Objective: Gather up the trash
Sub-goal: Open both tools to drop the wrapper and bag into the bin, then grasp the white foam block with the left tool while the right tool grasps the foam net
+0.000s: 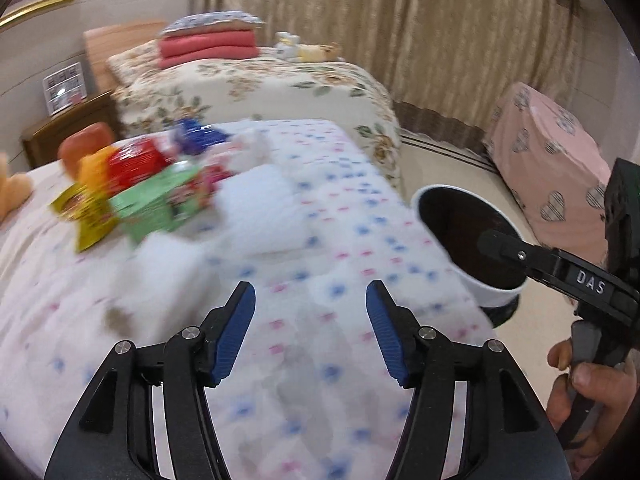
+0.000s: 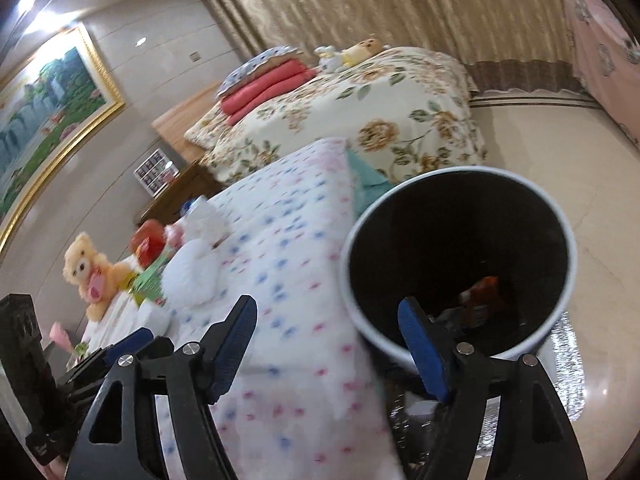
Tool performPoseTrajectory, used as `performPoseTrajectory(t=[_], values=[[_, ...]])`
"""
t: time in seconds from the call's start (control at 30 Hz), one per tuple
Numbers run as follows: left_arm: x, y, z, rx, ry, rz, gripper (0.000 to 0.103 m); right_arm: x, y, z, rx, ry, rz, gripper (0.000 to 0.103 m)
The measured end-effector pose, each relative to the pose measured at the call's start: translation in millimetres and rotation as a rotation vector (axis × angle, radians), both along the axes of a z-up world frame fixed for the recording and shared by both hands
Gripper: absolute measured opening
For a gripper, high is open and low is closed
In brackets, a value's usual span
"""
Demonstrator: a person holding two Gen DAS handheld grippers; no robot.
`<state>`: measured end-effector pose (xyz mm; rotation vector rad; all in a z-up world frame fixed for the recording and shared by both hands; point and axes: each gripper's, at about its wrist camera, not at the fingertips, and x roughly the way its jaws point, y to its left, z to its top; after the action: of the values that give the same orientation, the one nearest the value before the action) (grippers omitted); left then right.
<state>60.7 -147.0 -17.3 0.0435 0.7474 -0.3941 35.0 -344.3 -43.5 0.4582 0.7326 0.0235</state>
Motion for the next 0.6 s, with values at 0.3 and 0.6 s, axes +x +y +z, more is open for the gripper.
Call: performPoseTrajectory(t=[0.3, 0.6], values=[[-6, 65, -9, -0.028, 0.018, 0.145, 0.062, 11, 50, -6, -0.004, 0.015, 0.115, 0.076], [-3, 99, -20, -0.022, 0.041, 0.194, 0.071, 28, 85, -11, -0.013, 0.033, 0.191, 0.076]])
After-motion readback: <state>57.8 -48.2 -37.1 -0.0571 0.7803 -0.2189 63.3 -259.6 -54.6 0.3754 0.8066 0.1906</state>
